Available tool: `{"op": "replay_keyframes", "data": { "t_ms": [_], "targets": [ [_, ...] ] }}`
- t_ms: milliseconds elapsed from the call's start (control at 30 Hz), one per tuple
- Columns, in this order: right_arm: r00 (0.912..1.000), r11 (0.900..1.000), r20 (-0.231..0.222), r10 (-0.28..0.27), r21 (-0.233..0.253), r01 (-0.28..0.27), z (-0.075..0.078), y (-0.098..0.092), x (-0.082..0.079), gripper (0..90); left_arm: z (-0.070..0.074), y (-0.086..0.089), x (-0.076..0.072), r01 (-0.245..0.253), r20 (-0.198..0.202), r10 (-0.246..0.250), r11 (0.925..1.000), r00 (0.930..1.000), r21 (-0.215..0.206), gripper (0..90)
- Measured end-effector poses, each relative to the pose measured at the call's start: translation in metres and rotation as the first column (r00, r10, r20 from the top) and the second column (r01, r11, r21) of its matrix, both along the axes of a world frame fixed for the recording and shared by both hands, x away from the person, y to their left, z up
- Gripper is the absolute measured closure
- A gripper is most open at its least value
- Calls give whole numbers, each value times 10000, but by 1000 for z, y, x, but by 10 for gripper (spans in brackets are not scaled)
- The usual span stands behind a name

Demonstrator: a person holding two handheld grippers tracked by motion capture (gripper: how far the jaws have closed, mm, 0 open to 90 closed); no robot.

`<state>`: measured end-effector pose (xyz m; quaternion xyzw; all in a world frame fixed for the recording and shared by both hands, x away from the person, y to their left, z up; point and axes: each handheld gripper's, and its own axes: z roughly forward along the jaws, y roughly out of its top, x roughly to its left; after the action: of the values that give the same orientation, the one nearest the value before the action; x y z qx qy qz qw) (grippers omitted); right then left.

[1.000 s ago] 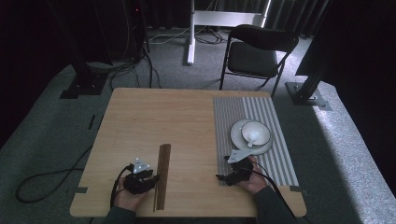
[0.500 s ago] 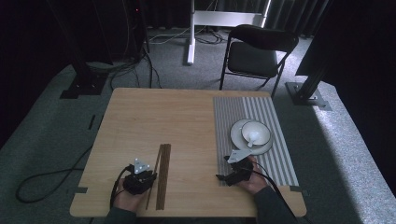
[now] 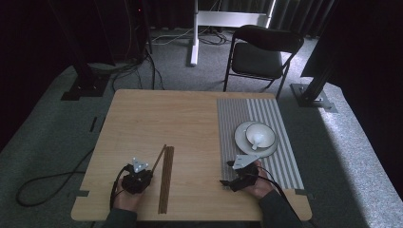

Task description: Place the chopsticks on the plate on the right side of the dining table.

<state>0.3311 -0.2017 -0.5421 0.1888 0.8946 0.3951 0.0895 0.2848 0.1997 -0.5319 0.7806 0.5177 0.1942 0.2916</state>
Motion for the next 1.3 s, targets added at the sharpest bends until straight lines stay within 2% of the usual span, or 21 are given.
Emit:
{"op": "replay_keyframes", "data": {
  "t_ms": [100,267,333,500,767,867,1033,1300],
  "targets": [
    [9999,9999,91,-61,153,59,3,-6,-2,171,0,4,4,-42,-16,42,9999,10000,-99,840],
    [9998,9995,-55,-171,248,173,2,-17,-3,171,0,10,10,-57,-176,49,9989,9998,-459,837],
    [9993,9992,-248,-295,280,302,1,-25,-4,171,0,12,12,-65,-198,55,9987,9998,-502,831],
    [9990,9992,-242,-388,49,389,-2,-34,-9,170,0,13,20,-6,-130,4,9998,9999,-196,842],
    [9981,9980,-80,-612,121,613,-3,-37,-9,170,1,10,30,38,-167,-40,9999,9999,-156,851],
    [9980,9980,-80,-621,93,621,-4,-36,-9,170,2,9,33,58,-87,-59,9999,9999,-162,851],
    [9976,9977,-75,-685,-3,685,-6,-34,-9,170,11,6,36,160,340,-155,9998,9993,-138,851],
    [9975,9976,-113,-696,52,697,-6,-35,-8,171,17,-1,41,307,525,-299,9994,9982,-133,851]
  ]
}}
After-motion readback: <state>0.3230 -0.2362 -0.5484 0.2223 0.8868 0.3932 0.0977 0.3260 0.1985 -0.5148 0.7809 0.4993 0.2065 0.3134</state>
